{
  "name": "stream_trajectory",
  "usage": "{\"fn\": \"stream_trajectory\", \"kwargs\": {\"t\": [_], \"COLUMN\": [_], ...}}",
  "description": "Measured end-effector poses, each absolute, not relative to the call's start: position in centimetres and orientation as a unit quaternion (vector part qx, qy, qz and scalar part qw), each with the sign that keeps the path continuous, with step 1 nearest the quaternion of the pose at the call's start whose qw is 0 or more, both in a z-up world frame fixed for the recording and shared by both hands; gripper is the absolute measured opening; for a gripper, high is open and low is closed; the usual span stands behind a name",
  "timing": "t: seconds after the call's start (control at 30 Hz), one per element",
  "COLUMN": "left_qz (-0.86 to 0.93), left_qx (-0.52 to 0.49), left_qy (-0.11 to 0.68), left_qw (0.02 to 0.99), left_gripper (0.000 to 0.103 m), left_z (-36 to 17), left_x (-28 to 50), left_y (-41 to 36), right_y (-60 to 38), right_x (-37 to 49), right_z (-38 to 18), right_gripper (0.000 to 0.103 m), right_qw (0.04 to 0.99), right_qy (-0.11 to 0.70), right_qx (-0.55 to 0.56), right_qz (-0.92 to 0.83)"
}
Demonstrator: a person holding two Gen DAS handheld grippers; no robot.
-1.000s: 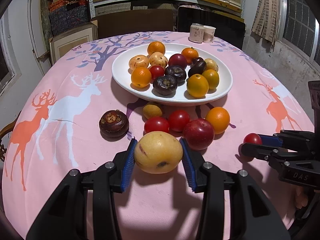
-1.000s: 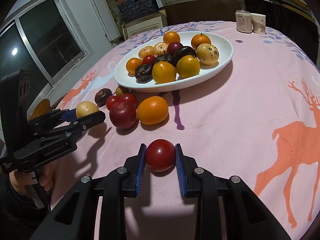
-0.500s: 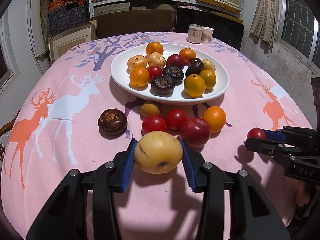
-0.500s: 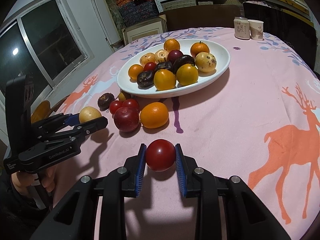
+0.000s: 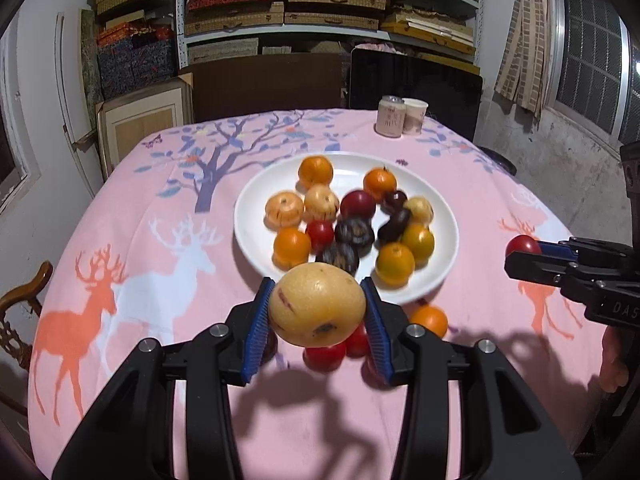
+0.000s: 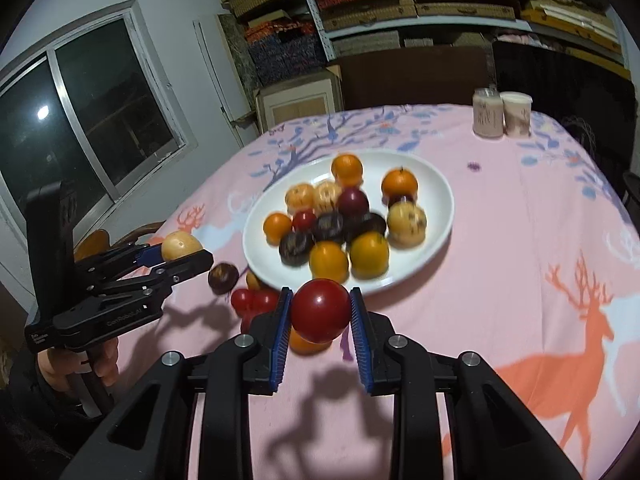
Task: Organize fruits
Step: 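Carry both tomatoes onto the white plate and open both tools, then grasp a dark brown tomato with the left tool while the right grasps an orange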
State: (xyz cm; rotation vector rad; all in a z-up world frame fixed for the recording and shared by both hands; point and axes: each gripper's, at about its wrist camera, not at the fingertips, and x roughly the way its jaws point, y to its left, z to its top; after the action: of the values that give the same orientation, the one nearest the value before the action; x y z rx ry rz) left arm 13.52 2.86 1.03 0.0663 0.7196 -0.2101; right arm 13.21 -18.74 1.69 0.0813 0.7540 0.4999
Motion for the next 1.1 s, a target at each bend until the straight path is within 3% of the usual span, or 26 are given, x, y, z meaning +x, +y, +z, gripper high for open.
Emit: {"fn": "stream_trajectory", "kwargs": {"t": [0.27,0.3,0.33,0.37,0.4,0.73,1.1], "left_qz": [-0.108,-0.106,-0.102,-0.096,-0.091,-0.095,-0.017], "left_qx": [0.032,0.03,0.026,0.023,0.017,0.039,0.087], "left_qy": [0.371,0.378,0.384,0.385,0.383,0.341,0.395], "left_qw": [0.922,0.919,0.917,0.918,0.919,0.934,0.915], "left_gripper": [0.043,0.045,0.057,0.069,0.071,0.086,0.087], "left_z": [0.3,-0.1,-0.5,-0.8,-0.8,0.0,-5.5], "left_x": [21.8,22.8,23.6,24.1,24.2,15.1,13.7], "left_y": [0.5,0.4,0.4,0.5,0.8,5.0,8.2], "right_y": [-16.6,-16.3,-16.1,-16.0,-16.1,-16.8,-15.1], "right_x": [23.7,25.0,25.7,26.2,26.3,16.6,14.0], "right_z": [2.9,2.6,2.3,2.1,1.9,-1.6,-4.6], "right_gripper": [0.03,0.034,0.043,0.046,0.047,0.047,0.047], "right_qw": [0.896,0.89,0.891,0.897,0.898,0.894,0.88], "right_qy": [0.381,0.389,0.391,0.388,0.388,0.396,0.418], "right_qx": [0.059,0.068,0.07,0.067,0.068,0.015,-0.013], "right_qz": [0.221,0.226,0.219,0.202,0.195,0.21,0.223]}}
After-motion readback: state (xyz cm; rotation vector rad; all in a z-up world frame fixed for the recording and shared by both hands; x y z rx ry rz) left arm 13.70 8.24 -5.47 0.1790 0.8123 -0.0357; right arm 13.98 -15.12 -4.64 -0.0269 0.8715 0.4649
